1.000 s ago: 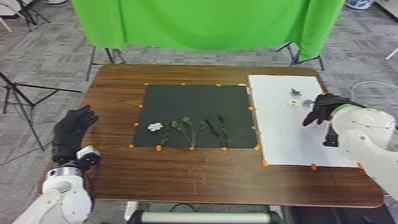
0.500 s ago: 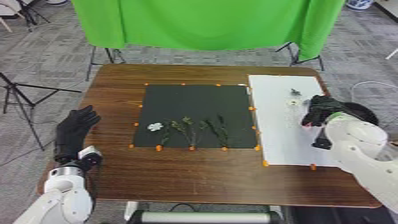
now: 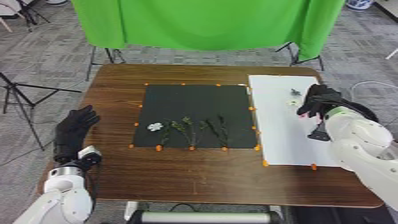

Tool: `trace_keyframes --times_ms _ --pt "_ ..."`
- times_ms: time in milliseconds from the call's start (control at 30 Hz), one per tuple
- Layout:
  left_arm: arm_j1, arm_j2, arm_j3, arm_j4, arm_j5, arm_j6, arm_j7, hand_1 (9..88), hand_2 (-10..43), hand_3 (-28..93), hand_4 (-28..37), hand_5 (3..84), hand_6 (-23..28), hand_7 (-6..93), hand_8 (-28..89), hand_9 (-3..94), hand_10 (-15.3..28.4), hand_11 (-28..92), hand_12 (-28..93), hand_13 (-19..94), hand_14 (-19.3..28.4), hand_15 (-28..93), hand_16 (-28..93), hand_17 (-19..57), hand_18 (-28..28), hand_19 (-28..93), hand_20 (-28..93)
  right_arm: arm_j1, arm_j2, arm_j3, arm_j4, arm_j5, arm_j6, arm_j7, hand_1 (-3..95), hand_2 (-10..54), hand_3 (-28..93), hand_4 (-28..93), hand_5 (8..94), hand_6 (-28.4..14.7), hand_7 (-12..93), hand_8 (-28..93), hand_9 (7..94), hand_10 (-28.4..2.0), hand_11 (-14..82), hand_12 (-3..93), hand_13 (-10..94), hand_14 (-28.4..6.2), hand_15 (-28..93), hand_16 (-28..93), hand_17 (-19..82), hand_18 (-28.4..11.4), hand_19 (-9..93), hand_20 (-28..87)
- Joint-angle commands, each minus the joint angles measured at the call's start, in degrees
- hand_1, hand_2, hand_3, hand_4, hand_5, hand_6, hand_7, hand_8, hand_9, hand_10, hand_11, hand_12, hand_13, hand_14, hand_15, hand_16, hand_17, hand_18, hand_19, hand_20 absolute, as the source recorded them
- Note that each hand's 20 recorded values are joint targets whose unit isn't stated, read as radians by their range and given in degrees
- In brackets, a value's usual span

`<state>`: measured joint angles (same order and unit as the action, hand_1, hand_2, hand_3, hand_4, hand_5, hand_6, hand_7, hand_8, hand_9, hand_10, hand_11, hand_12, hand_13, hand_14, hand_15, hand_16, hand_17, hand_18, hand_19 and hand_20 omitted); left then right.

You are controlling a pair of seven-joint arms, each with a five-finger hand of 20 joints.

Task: Arrange flowers

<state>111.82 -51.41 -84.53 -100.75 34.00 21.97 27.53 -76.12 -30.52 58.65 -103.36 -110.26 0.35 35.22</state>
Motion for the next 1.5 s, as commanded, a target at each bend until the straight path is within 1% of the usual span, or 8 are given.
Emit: trace_keyframes --times_ms 33,233,300,667,767,833,1000,1500 --pt "1.0 0.1 -0.83 -0.08 -1.08 0.14 0.32 20.2 2.1 71 -28.3 53.2 2.1 18.8 -8 46.8 13.3 21 14 40 16.5 24 1 8.6 9.7 7 16 8.7 -1.5 -2.0 -4.6 9.8 1.7 -3.3 58.8 -9.5 61 -20 82.8 -1.1 18 12 91.5 -10.7 24.0 28.7 93 -1.6 63 30 66 -14.3 93 62" --pt "1.3 0.09 -1.13 -0.32 -1.19 0.45 0.5 20.2 2.2 71 -28.3 53.2 2.0 18.8 -8 46.8 13.2 21 14 40 16.5 24 1 8.6 9.7 7 16 24.0 -10.8 -15.2 -2.9 21.7 1.0 -5.8 58.6 -9.5 61 -19 83.1 -1.4 18 12 91.5 -10.8 23.8 29.1 93 -1.4 63 30 67 -14.0 93 62" --pt "1.0 0.01 -0.82 -0.25 -1.23 0.37 0.47 20.2 2.2 71 -28.3 53.1 2.0 18.8 -8 46.8 13.3 21 14 40 16.5 24 1 8.6 9.7 7 16 25.6 -16.0 -16.4 -1.5 21.9 -2.0 -6.5 58.7 -9.5 61 -19 83.3 -1.4 18 12 91.6 -10.9 23.6 29.1 94 -1.4 63 30 67 -13.9 93 62" --pt "-1.9 0.26 1.37 0.76 -0.32 -0.5 -0.26 20.0 2.2 71 -28.3 53.3 2.1 18.7 -8 46.8 13.3 21 14 40 16.6 24 1 8.3 10.4 7 16 35.2 -32.7 -31.7 8.9 24.6 -2.8 -5.9 58.9 -9.5 61 -18 83.4 -1.1 18 12 91.3 -11.1 22.1 29.7 94 -1.1 63 30 67 -13.7 93 61" --pt "-3.0 0.66 2.49 0.89 -0.84 -0.19 -0.02 19.9 2.1 71 -28.3 53.3 2.0 18.8 -8 46.8 13.3 21 14 40 16.7 24 1 8.2 10.6 8 16 35.7 -34.7 -34.0 11.6 25.1 -2.2 -5.1 58.8 -9.5 60 -18 83.3 -0.5 18 12 90.8 -12.4 20.8 28.9 94 -1.1 63 30 67 -13.6 93 61" --pt "-3.9 0.53 2.68 1.41 -0.16 -0.92 -0.46 19.9 2.2 71 -28.3 53.3 2.0 18.8 -8 46.8 13.4 21 14 40 16.6 24 1 8.2 10.5 8 16 36.2 -36.3 -35.4 13.9 25.6 -1.3 -4.3 58.7 -9.5 60 -18 83.2 -0.4 18 11 90.7 -12.5 20.3 28.9 94 -1.1 63 30 67 -13.5 93 61" --pt "-5.0 0.73 3.4 1.74 -0.19 -1.2 -0.46 19.8 2.3 71 -28.3 53.2 1.9 18.8 -8 46.9 13.4 21 14 40 16.7 24 1 8.3 10.5 8 16 37.0 -38.5 -38.1 17.6 25.1 0.9 -4.8 58.3 -9.5 61 -18 83.0 -0.1 18 11 90.6 -12.7 19.8 28.2 94 -1.1 63 30 68 -13.5 93 61" --pt "-7.8 0.8 5.44 2.97 0.27 -2.41 -0.96 19.7 2.4 71 -28.3 53.4 1.8 18.7 -8 46.9 13.4 21 14 40 16.7 24 1 8.3 10.4 8 16 37.9 -41.2 -41.3 22.3 25.0 7.8 -4.7 57.7 -9.5 60 -19 82.2 0.8 18 8 90.2 -12.2 15.6 24.7 94 -1.3 64 29 68 -13.8 93 62"
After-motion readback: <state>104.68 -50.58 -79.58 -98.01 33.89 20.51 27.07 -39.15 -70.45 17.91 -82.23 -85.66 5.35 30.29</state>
